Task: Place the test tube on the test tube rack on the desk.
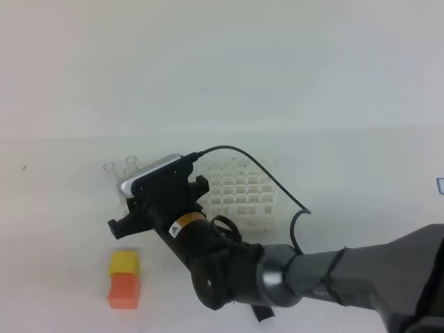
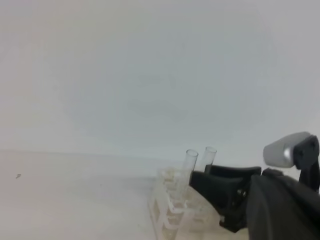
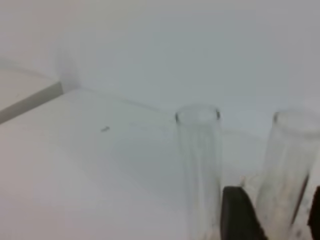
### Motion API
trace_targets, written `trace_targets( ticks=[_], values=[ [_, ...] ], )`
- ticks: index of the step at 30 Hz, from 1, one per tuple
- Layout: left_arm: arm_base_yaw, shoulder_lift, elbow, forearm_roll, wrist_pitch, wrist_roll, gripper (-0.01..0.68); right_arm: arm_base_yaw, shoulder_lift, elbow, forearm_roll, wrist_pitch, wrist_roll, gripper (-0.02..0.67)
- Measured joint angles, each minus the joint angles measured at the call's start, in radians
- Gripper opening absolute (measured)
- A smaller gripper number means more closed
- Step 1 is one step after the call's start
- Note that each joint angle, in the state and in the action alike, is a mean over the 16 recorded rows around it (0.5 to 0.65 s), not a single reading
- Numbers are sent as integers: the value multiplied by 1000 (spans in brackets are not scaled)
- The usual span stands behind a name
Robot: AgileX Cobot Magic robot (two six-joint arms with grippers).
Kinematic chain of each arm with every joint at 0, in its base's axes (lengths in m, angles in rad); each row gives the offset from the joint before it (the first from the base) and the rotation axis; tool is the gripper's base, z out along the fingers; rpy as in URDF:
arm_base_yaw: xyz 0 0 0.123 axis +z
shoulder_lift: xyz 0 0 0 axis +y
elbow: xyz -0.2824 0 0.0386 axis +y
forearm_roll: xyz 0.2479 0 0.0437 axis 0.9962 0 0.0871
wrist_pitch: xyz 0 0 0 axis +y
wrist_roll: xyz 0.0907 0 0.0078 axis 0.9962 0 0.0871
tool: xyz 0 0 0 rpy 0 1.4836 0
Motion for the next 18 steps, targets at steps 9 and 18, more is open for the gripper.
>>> trace_targets(
  ticks=[9, 18],
  values=[
    [20, 0, 0, 0, -3, 0, -1, 3, -67, 0, 1, 1, -42, 319],
    [178, -1, 0, 5, -10, 0, -1, 2, -151, 4, 32, -45, -121, 246]
  ],
)
